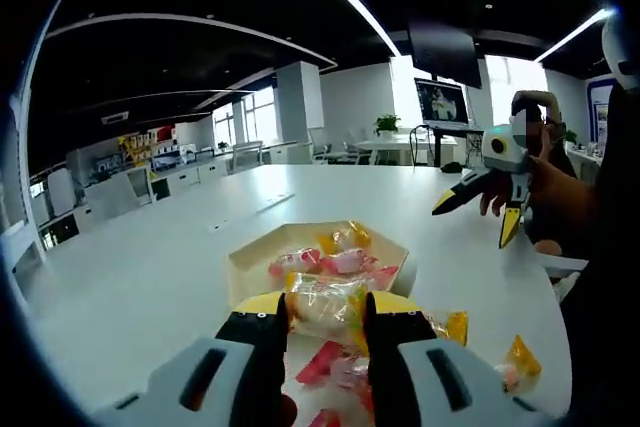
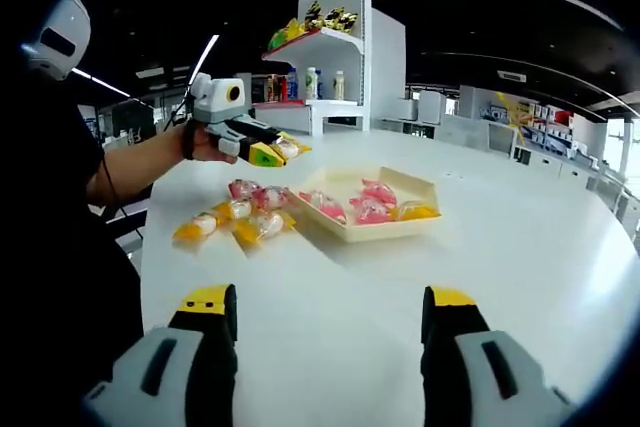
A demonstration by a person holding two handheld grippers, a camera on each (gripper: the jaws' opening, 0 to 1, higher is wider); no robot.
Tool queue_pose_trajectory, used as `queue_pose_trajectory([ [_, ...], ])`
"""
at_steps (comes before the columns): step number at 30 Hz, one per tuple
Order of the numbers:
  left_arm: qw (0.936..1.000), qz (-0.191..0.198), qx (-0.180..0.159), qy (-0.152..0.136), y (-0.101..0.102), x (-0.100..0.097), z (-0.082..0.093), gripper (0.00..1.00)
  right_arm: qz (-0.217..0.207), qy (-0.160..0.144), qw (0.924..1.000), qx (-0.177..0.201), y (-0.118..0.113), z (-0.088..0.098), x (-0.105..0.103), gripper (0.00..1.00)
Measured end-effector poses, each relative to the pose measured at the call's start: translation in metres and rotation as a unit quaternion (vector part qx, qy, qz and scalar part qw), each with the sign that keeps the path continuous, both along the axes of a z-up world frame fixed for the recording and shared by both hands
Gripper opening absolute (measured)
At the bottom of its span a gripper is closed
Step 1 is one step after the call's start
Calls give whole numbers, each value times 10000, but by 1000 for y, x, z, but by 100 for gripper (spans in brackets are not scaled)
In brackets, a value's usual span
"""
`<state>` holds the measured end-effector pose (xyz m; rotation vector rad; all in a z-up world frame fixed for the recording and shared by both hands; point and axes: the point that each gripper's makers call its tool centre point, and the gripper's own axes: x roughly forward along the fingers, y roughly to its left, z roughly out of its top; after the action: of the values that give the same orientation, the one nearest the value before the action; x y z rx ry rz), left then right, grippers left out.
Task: Pick up the marshmallows scattered on the table and place them into the bowl on the table
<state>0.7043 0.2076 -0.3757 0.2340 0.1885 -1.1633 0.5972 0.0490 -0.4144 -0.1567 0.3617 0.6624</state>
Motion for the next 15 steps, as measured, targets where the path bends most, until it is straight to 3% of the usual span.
queue_pose_trajectory([
  [15, 10000, -5, -75, 1, -12, 8, 1, 32, -81, 82, 9999, 68, -2, -1, 0, 75],
])
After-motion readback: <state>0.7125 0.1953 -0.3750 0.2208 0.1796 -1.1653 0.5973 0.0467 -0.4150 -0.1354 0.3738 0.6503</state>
